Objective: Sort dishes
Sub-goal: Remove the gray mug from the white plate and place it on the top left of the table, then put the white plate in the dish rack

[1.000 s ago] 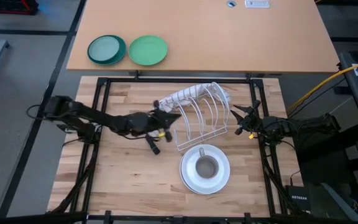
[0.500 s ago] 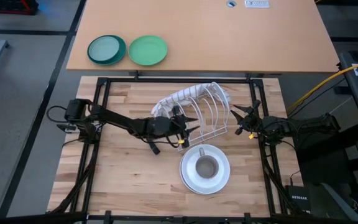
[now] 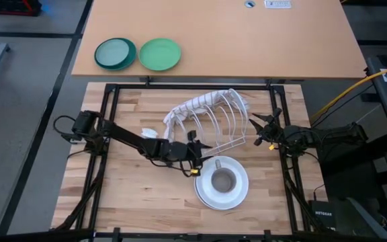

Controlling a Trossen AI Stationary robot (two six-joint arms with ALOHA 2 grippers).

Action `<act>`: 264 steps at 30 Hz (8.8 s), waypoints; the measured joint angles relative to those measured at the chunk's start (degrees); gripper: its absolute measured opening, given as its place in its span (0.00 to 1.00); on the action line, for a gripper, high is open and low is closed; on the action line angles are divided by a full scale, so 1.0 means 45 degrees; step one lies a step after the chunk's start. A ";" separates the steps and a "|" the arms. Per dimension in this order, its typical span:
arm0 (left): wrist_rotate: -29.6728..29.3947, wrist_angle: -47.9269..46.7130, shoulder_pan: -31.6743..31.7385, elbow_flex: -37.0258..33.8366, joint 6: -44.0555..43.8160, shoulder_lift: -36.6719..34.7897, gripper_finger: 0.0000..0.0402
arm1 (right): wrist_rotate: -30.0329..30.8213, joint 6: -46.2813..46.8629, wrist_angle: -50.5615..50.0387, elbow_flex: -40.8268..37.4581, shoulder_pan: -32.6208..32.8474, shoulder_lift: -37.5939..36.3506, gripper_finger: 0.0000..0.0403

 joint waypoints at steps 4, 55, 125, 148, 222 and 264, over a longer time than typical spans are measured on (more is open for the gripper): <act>0.0024 0.0026 -0.0200 0.0105 -0.0201 0.0662 0.41 | -0.0087 0.0051 0.0000 0.0000 0.0000 0.0001 0.33; 0.0919 0.1557 0.0386 0.3252 0.1657 0.2676 0.06 | -0.1347 0.0051 -0.0005 0.0000 0.0000 0.0003 0.33; -1.1420 -0.9874 0.5912 -0.9292 -1.7674 -0.5703 0.06 | -0.2618 0.0141 -0.0035 0.0005 0.0000 0.0003 0.33; -0.8973 -0.8981 0.6213 -0.9430 -1.4633 -0.5708 0.27 | -0.2657 0.0141 -0.0037 0.0005 0.0000 0.0003 0.33; -0.4857 -1.2810 0.4067 -0.3254 -0.6850 -0.5699 0.43 | -0.3567 0.1183 -0.0023 0.0005 0.0000 0.0001 0.33; -0.0057 -0.2662 -0.2481 -0.2101 -0.0193 -0.2045 0.43 | -1.2671 1.7492 -0.0177 0.0000 0.0015 0.4567 0.33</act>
